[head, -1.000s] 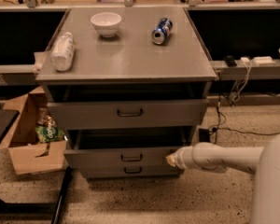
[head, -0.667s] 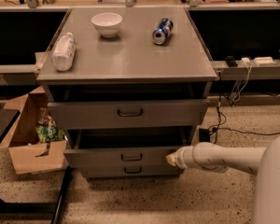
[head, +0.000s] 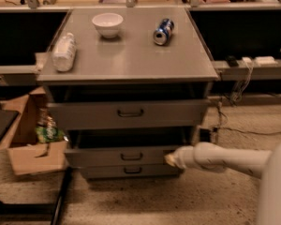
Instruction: Close middle drawer
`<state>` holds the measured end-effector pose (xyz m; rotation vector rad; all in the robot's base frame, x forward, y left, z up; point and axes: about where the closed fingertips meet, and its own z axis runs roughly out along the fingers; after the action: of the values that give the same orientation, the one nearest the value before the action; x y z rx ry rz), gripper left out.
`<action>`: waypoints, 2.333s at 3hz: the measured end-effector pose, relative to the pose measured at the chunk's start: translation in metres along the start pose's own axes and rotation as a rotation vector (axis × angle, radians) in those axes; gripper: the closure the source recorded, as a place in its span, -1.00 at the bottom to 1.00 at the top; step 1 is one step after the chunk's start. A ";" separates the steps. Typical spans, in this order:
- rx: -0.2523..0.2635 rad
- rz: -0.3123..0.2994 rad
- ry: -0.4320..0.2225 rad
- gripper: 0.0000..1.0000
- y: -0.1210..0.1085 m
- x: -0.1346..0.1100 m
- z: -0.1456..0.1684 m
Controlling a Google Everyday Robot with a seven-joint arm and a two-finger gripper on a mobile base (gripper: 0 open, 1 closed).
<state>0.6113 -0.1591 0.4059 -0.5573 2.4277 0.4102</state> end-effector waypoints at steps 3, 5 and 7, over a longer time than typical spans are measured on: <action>0.000 0.002 -0.020 1.00 -0.001 -0.004 -0.002; -0.036 0.004 -0.035 1.00 0.003 -0.010 0.012; -0.065 0.007 -0.037 1.00 0.010 -0.010 0.021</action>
Offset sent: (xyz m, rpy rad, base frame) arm 0.1192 -0.0055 0.0424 0.1078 -0.1690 -0.0527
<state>0.6244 -0.1392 0.3972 -0.5645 2.3891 0.4992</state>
